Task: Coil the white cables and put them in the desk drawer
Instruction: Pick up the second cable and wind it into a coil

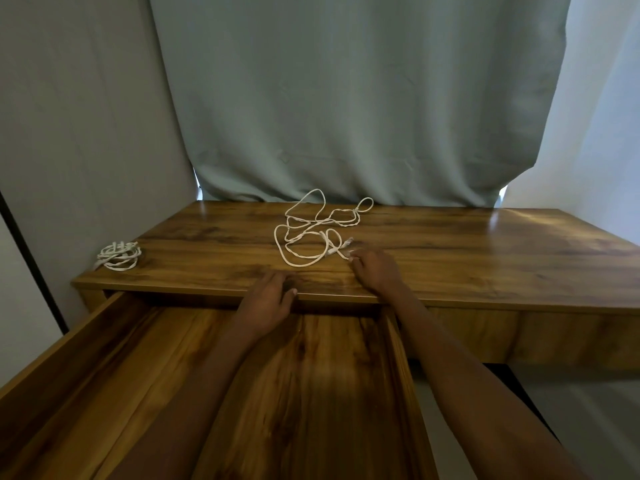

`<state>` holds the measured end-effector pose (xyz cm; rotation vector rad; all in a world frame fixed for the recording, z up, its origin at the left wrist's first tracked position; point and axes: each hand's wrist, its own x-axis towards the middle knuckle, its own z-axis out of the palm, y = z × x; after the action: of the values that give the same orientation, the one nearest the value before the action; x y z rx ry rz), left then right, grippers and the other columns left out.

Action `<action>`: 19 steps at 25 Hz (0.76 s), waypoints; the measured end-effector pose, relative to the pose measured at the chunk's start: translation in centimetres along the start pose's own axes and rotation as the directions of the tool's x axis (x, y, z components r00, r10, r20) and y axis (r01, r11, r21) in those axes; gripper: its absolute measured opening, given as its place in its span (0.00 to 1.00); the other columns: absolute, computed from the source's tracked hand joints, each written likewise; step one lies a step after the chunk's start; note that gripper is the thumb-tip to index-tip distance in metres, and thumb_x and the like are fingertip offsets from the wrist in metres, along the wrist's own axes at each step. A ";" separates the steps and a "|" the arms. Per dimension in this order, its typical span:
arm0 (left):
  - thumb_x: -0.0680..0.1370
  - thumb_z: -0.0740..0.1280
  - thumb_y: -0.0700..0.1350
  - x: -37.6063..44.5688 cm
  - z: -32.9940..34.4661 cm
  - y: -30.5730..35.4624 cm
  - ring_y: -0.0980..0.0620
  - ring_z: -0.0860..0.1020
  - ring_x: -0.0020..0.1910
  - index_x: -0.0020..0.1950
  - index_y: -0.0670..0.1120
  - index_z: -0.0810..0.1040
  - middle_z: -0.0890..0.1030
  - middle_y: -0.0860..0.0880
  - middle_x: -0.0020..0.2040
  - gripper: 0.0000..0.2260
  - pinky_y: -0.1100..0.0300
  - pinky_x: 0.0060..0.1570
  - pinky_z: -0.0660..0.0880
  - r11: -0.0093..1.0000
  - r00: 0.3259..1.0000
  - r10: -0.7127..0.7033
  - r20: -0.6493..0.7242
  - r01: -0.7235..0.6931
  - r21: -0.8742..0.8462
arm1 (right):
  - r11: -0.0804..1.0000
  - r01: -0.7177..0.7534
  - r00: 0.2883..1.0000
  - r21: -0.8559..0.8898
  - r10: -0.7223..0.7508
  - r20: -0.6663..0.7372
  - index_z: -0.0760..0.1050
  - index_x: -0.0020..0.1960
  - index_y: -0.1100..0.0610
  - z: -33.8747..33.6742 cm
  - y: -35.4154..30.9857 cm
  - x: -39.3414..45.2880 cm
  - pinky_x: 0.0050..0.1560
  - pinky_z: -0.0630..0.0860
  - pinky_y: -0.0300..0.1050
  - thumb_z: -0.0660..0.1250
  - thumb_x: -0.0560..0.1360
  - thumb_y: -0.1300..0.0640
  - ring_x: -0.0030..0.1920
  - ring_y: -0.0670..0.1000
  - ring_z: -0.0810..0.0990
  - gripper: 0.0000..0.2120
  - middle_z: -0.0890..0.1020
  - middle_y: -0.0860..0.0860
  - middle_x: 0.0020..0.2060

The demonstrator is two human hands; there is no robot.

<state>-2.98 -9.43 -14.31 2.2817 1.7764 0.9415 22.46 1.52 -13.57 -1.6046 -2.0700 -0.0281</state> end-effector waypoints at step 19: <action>0.82 0.60 0.52 8.9 4.4 1.6 0.40 0.72 0.66 0.73 0.47 0.68 0.73 0.42 0.69 0.20 0.47 0.63 0.70 0.944 0.999 -0.037 0.012 0.031 0.329 | 0.985 0.169 0.984 -0.013 -0.168 0.064 0.76 0.70 0.45 0.4 -0.6 -0.9 0.63 0.69 0.51 0.60 0.82 0.45 0.66 0.57 0.71 0.18 0.79 0.53 0.66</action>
<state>1.83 -0.59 -13.58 2.4253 2.0957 0.6560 21.94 0.66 -14.13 -1.4533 -2.2552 -0.0572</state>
